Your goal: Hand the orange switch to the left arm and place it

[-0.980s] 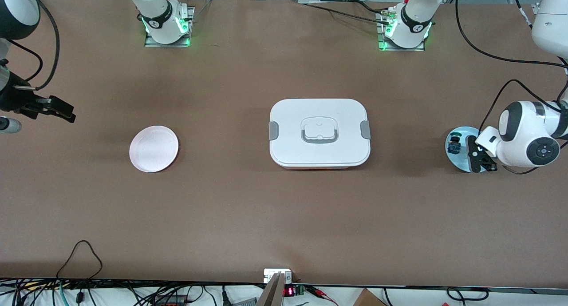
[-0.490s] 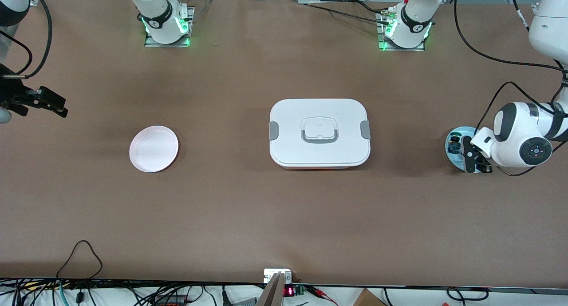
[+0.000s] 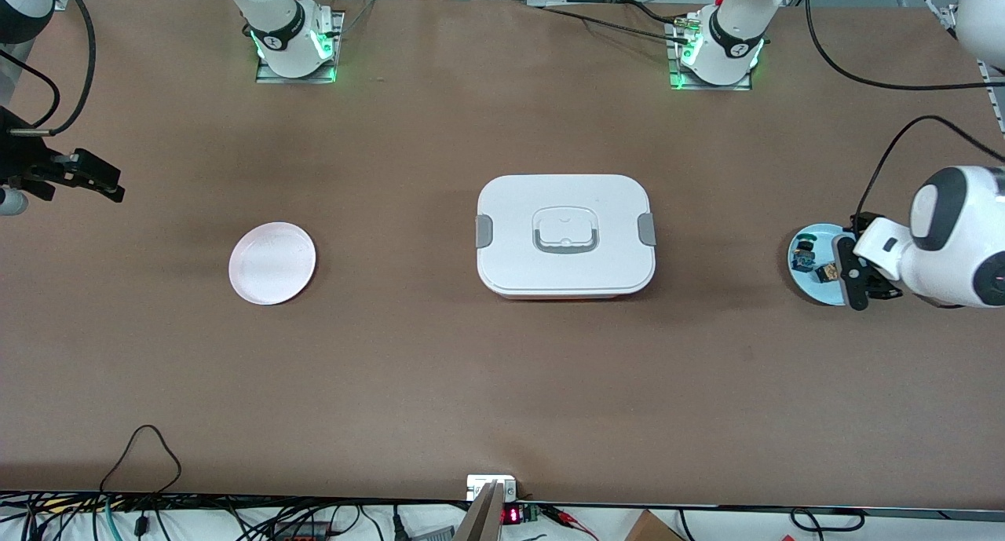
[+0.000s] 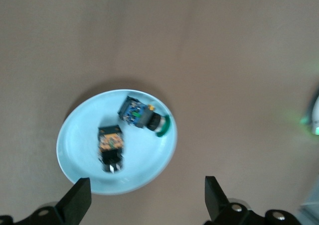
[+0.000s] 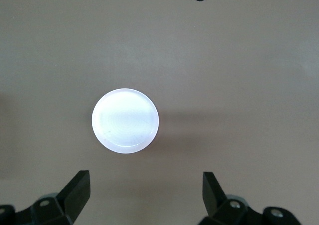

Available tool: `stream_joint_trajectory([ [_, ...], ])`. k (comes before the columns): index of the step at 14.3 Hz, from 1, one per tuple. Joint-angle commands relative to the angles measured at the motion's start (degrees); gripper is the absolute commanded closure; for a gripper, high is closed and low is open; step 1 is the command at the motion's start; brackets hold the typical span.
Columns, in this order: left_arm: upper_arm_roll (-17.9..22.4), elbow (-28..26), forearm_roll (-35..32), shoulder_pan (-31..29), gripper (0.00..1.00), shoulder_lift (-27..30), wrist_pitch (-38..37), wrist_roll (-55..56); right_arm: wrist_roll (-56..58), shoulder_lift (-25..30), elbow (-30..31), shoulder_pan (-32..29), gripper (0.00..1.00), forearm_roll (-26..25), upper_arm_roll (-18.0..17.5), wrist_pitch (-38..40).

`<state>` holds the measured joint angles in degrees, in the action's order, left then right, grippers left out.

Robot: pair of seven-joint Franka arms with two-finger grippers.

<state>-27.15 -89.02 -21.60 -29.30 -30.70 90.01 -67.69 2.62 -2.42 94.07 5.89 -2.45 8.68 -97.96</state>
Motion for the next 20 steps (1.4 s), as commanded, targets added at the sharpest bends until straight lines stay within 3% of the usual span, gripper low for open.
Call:
stream_joint_trajectory([
  [1, -3.76, 8.66, 3.3, 1.35, 0.0, -0.33, -10.78, 11.65, 0.98, 0.23, -0.9, -0.7, 0.0, 0.61, -0.33, 1.28],
  [5, -10.0, 16.67, 6.57, 1.35, 0.0, 0.55, -20.47, 33.62, 0.89, 0.23, -0.9, -0.61, 0.0, 0.61, -0.51, 1.45],
  [7, -9.15, 16.78, 7.62, 3.44, 0.0, 4.65, -20.66, 39.45, 0.89, 0.23, -0.9, -0.61, 0.0, 0.61, -0.51, 1.45],
  [8, -6.71, 16.77, 8.49, 5.11, 0.0, 6.42, -20.57, 42.35, 0.89, 0.23, -0.9, -0.61, 0.0, 0.61, -0.51, 1.54],
  [10, 2.84, 14.94, 11.56, 11.95, 0.0, 12.92, -16.21, 47.62, 0.89, 0.23, -0.9, -0.61, 0.0, 0.61, -0.51, 1.45],
  [12, 11.47, 8.72, 17.18, 16.79, 0.0, 19.07, -9.97, 55.08, 0.89, 0.23, -0.99, -0.52, 0.0, 0.61, -0.51, 1.54],
  [15, 22.38, -1.3, 17.99, 26.02, 0.0, 26.63, 0.03, 70.72, 0.72, 0.32, -1.34, -0.52, 0.0, 0.61, -0.51, 1.54],
  [17, 23.98, -12.27, 17.91, 26.83, 0.0, 33.92, 9.18, 70.07, 0.72, 0.32, -1.34, -0.52, 0.0, 0.61, -0.51, 1.54],
  [20, 25.74, -14.52, 17.82, 29.82, 0.0, 35.18, 9.93, 66.98, 0.72, 0.32, -1.34, -0.52, 0.0, 0.61, -0.51, 1.54],
])
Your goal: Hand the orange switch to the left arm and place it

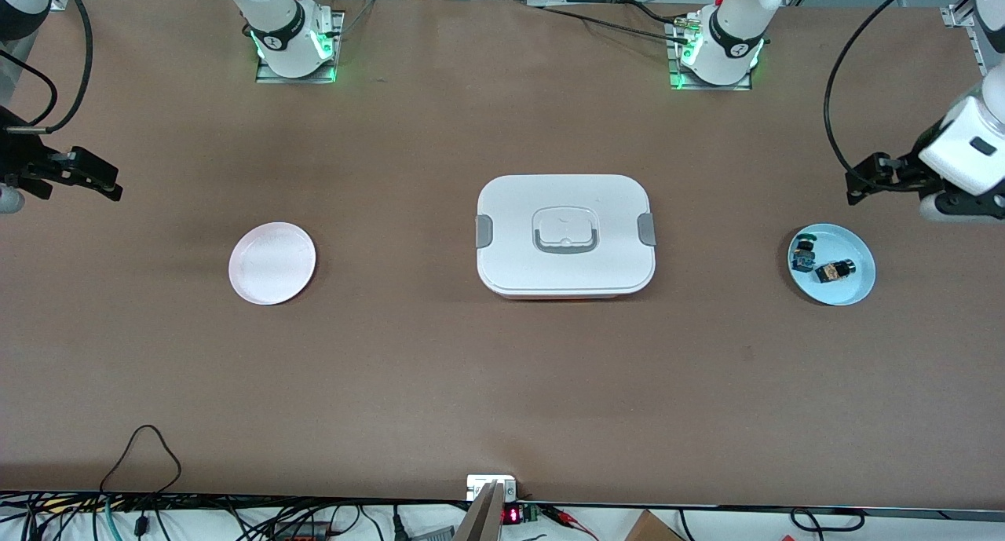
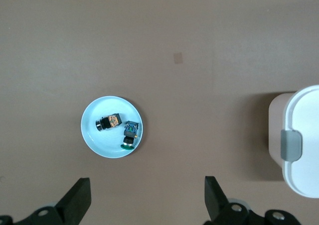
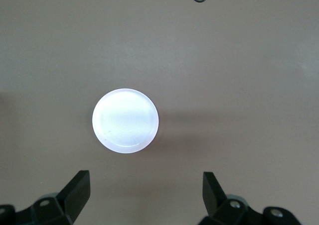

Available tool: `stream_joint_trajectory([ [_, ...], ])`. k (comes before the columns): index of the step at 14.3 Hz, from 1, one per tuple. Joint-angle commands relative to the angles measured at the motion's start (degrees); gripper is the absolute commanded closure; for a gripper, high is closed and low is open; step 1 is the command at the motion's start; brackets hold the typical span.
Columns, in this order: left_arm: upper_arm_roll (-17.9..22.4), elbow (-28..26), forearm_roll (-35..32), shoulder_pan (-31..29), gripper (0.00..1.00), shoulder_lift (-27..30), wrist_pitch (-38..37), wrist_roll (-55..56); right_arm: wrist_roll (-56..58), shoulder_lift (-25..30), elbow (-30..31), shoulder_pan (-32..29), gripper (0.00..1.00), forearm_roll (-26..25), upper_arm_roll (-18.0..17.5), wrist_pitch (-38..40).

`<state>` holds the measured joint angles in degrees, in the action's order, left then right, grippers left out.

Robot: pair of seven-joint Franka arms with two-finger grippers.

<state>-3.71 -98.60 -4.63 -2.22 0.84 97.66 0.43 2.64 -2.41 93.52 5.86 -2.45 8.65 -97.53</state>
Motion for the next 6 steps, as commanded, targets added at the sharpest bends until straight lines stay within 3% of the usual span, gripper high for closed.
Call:
stream_joint_trajectory([
  [1, 2.48, -4.93, 0.85, 3.01, 0.0, 3.64, 2.09, -1.05, 0.7, 0.3, -0.8, -0.5, 0.0, 0.6, -0.47, 1.12],
  [6, 3.1, -4.49, 0.85, 3.8, 0.0, 3.47, 0.6, -1.05, 0.7, 0.21, -0.89, -0.59, 0.0, 0.6, -0.47, 1.12],
])
